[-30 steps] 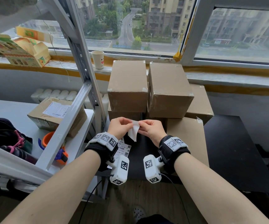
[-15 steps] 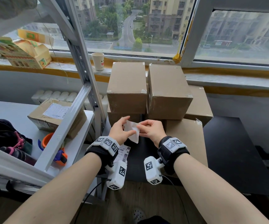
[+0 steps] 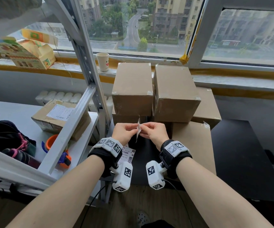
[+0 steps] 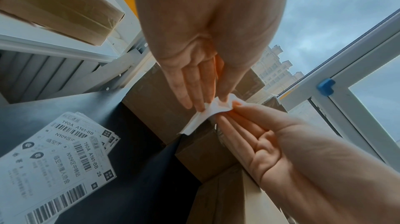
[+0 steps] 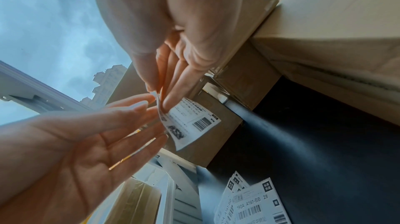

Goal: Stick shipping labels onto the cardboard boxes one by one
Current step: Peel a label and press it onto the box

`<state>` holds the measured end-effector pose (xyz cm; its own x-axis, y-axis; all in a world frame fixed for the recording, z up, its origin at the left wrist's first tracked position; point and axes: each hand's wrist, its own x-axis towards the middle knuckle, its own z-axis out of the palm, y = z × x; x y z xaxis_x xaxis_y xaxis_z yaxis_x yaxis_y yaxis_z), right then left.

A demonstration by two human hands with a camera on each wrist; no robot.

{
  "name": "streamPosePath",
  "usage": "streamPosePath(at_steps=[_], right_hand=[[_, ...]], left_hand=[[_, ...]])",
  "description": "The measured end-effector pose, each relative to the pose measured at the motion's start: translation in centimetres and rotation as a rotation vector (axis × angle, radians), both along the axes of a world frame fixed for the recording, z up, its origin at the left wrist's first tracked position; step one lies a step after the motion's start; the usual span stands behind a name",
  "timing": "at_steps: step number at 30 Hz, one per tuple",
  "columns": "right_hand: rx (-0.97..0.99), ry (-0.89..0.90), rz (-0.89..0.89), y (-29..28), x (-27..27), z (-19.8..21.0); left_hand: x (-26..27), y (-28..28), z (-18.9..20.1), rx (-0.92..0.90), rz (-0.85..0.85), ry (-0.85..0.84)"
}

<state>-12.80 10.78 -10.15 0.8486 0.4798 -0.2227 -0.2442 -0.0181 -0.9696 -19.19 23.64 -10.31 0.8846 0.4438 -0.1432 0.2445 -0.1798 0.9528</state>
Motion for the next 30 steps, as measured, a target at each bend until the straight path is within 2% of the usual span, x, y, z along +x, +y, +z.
streamPosePath(at_steps=[7,16,30], right_hand=[[0.006,0.028,-0.021,0.1,0.0,0.0],[0.035,0.127,0.064,0.0,-0.5,0.1],[0.078,0.154,0.058,-0.2,-1.3,0.3]], left_hand=[[-0.2,-0.2,0.1,-0.040,-0.004,-0.021],[-0.8,0.1,-0.4,0.035,0.002,-0.006],[-1.2,0.1,-0.2,0.008,0.037,0.001]])
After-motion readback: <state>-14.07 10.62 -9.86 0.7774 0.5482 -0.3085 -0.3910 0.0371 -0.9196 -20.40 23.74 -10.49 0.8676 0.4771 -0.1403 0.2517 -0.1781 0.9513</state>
